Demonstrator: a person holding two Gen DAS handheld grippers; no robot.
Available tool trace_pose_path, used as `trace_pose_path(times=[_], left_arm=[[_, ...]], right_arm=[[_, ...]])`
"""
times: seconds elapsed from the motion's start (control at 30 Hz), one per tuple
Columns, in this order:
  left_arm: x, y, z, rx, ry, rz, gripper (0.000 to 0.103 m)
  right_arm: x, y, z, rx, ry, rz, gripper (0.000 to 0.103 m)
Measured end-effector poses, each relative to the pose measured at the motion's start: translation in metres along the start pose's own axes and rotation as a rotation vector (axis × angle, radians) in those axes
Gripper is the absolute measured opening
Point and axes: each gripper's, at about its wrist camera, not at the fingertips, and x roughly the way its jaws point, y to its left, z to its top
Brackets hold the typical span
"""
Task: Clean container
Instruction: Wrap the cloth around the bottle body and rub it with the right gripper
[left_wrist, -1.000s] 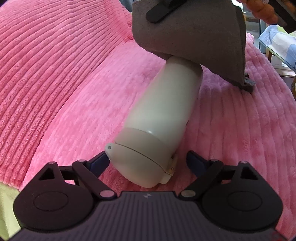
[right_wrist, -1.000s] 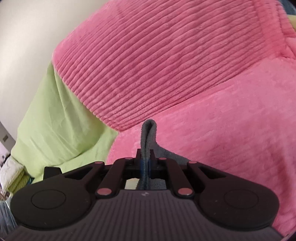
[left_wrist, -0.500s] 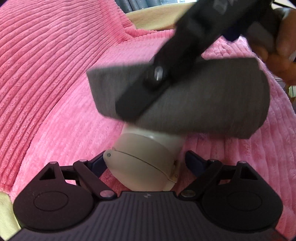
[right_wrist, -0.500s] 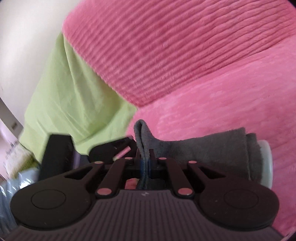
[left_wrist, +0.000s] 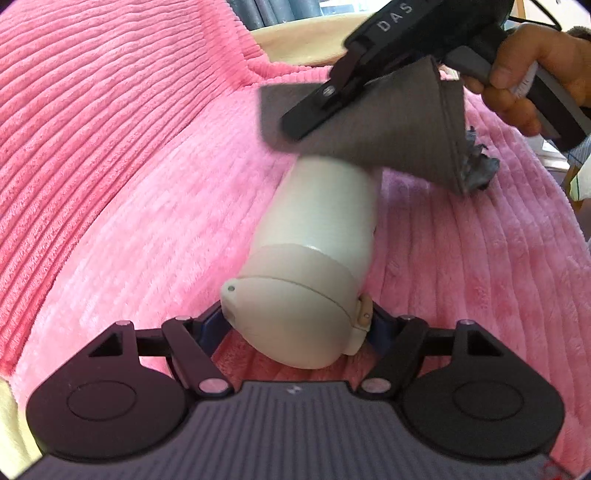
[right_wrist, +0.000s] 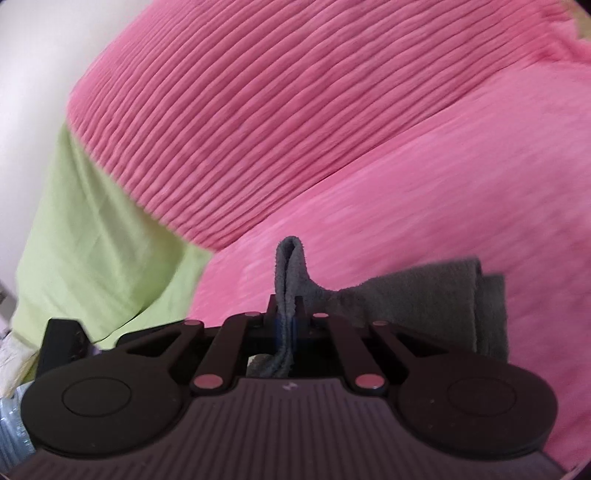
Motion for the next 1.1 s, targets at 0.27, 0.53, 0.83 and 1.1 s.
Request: trace_pose_path(times=[0.27, 0.53, 0.83, 1.1], left_arm=[[0.001, 0.000, 0.001, 0.014, -0.006, -0.005, 0.071], [0.003, -0.008, 0.002, 0.070, -0.013, 0.034, 0.076], [0.004, -0.032, 0.000, 0.208, -0.040, 0.151, 0.074], [0.005, -0.024, -0.002, 0.127, -0.047, 0.146, 0.075]], right_arm=[[-0.031, -0.004, 0.012, -0.017, -0.072, -0.064, 0.005], [0.037, 0.067, -0.009, -0.130, 0.143, 0.148, 0.005], [0.077, 0.095, 0.010, -0.221, 0.325, 0.032, 0.001], [0.079, 0.091, 0.020, -0.330, 0.298, -0.148, 0.005]])
